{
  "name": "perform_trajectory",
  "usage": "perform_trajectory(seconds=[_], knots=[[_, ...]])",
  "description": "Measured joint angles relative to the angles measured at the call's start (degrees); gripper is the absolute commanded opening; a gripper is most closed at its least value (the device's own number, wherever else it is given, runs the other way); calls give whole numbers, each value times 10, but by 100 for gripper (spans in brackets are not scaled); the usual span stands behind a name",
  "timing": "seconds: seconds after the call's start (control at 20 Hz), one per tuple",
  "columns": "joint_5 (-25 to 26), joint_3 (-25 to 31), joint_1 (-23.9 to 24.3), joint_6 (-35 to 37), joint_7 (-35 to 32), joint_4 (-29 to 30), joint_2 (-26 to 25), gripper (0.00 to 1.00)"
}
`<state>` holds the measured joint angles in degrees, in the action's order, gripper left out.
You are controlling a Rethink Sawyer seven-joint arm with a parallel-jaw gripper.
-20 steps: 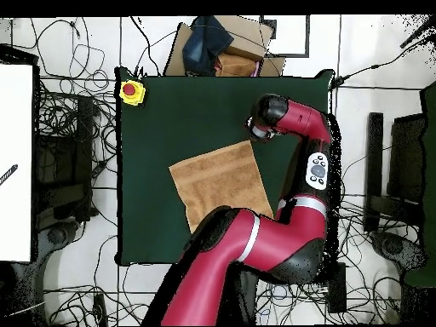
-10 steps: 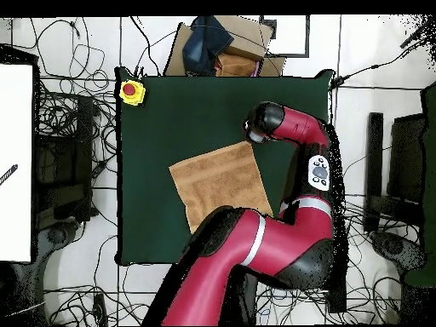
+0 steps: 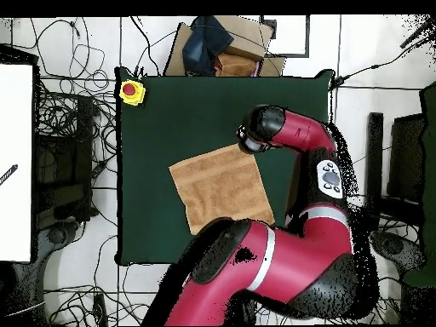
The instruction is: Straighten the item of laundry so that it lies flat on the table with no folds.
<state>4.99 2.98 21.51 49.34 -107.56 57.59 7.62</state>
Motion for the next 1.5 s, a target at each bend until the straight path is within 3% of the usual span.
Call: perform_trajectory(seconds=[0.25,0.85,1.5], knots=[[1,0,0,-22,0,30,34,100],[1,-4,-16,-243,0,41,6,100],[2,-3,-24,-253,0,106,-12,100]])
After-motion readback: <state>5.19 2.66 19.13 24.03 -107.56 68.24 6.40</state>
